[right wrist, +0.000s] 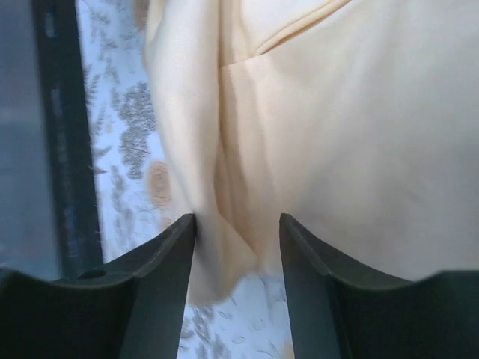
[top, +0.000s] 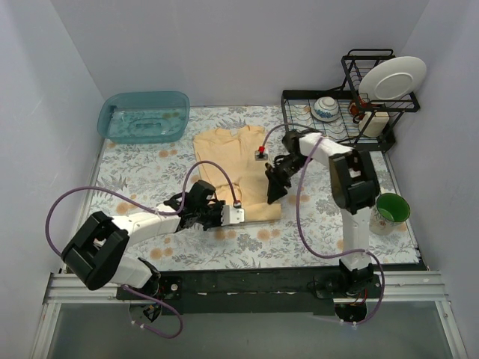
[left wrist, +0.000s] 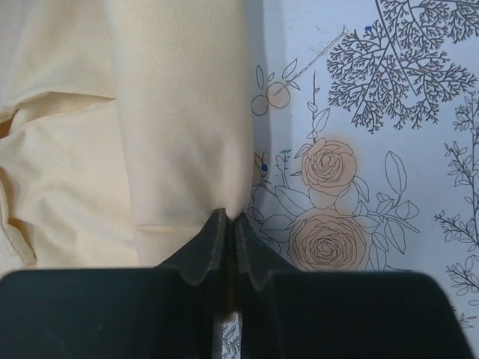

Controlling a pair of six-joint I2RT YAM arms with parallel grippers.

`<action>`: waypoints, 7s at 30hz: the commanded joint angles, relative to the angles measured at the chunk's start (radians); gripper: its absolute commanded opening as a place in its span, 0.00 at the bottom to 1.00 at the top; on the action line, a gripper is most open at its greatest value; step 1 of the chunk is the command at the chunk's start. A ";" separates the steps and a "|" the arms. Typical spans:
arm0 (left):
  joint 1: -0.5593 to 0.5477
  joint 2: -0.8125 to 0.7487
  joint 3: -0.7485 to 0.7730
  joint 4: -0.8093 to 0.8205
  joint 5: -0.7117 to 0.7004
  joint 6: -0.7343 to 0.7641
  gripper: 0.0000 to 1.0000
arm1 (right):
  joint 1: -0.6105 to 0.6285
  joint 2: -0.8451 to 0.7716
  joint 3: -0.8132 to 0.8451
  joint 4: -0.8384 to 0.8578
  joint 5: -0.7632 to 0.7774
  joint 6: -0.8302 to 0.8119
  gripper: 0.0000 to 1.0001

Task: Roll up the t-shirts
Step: Roll the T-shirt to the center of the board.

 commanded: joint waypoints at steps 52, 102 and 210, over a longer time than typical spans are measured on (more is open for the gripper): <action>0.294 0.411 0.527 -0.790 0.595 -0.032 0.00 | 0.304 -0.770 -0.938 1.068 0.438 -0.121 0.01; 0.384 0.266 0.717 -0.715 0.503 -0.183 0.61 | 0.072 0.148 0.052 -0.132 -0.066 -0.200 0.02; 0.198 -0.091 0.079 -0.305 0.320 -0.107 0.66 | 0.305 -0.620 -0.776 0.906 0.334 0.119 0.01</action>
